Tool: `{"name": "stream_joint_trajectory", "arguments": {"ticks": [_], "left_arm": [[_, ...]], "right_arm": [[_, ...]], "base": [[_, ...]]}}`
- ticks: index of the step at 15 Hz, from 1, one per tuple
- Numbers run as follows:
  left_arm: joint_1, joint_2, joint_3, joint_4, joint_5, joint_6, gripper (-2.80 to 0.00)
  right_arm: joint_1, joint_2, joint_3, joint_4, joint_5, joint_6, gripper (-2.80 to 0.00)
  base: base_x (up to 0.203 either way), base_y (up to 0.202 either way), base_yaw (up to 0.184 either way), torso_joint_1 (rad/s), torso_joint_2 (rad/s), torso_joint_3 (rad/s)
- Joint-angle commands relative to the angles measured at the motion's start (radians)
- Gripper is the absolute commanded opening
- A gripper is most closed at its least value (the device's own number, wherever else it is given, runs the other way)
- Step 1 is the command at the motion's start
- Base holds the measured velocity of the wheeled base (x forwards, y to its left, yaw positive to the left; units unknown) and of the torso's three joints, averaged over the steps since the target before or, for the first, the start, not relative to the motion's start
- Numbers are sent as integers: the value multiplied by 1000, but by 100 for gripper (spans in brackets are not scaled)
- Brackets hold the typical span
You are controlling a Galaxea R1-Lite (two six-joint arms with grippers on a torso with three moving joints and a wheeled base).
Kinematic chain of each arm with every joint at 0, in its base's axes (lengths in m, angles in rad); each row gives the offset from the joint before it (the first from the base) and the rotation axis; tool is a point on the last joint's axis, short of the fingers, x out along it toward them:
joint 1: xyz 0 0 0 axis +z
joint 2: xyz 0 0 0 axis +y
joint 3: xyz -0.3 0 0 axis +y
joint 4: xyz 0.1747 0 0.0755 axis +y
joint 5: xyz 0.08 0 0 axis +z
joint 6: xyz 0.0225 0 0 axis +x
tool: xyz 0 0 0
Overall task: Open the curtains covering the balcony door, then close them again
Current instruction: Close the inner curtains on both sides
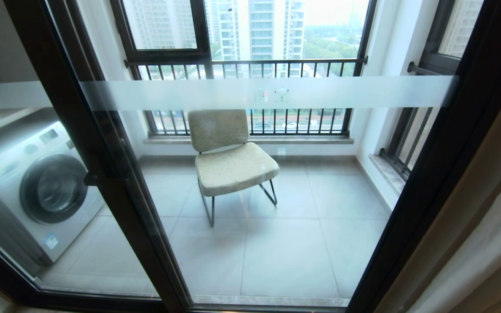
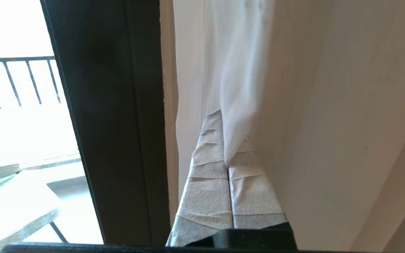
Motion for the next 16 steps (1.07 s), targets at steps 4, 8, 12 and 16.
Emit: {"name": "stream_joint_trajectory", "arguments": {"ticks": [4,8,12,16], "left_arm": [[0,0,0,0,0,0,-280],[0,0,0,0,1,0,-280],[0,0,0,0,0,0,-280],[0,0,0,0,2,0,-280]], "right_arm": [[43,7,-16,-6,-1,-6,-280],[133,7,-31,-5,-3,-9,-280],[273,0,-54,-6,-5,-27,-280],[425,2,-104,0,-4,-61,-280]], "base": [[0,0,0,0,0,0],[0,0,0,0,0,0],[0,0,0,0,0,0],[0,0,0,0,0,0]]}}
